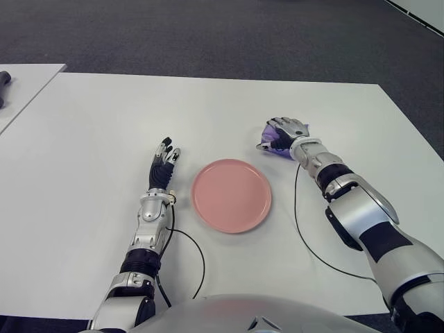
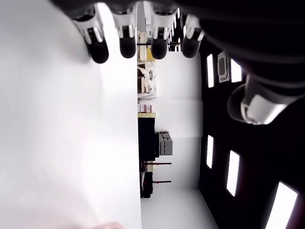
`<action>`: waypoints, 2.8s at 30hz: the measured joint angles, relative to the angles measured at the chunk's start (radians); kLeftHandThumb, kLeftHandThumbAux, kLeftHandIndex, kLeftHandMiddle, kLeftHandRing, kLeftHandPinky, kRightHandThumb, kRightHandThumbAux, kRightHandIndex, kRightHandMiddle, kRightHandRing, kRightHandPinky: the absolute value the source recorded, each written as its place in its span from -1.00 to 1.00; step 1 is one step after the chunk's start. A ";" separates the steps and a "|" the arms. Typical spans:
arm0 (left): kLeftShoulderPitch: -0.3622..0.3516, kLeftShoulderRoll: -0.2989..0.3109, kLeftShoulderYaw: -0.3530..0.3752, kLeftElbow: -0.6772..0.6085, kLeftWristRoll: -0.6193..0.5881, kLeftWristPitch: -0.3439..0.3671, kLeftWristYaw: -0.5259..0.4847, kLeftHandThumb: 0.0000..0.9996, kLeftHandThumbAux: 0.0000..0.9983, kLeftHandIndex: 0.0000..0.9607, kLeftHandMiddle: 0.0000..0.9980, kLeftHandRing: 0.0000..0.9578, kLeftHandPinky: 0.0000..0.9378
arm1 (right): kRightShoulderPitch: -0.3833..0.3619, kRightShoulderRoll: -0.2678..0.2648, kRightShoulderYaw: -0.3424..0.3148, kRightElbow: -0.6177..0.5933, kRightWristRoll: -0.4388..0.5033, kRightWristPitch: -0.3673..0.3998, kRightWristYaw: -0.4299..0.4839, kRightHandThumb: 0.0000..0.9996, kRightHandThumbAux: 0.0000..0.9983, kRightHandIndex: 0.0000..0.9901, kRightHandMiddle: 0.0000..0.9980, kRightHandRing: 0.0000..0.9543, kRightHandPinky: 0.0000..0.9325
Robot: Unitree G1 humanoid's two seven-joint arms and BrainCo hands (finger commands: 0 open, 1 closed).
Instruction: Put the tissue paper into the plate.
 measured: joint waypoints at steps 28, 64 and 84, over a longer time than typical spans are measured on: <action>0.009 0.018 0.000 0.004 0.000 -0.018 -0.009 -1.00 -0.12 -1.00 -1.00 -1.00 -1.00 | 0.024 -0.044 0.006 -0.002 -0.002 0.041 0.006 -0.30 -0.55 -1.00 -1.00 -1.00 -1.00; 0.004 0.027 0.003 -0.022 0.000 0.041 -0.010 -1.00 -0.15 -1.00 -1.00 -1.00 -1.00 | 0.055 -0.062 -0.072 -0.009 0.081 -0.026 -0.067 -0.46 -0.55 -1.00 -1.00 -1.00 -1.00; -0.003 0.025 0.004 -0.012 0.000 0.034 -0.002 -1.00 -0.14 -1.00 -1.00 -1.00 -1.00 | 0.059 -0.105 -0.093 -0.016 0.101 -0.086 -0.144 -0.24 -0.66 -1.00 -1.00 -1.00 -1.00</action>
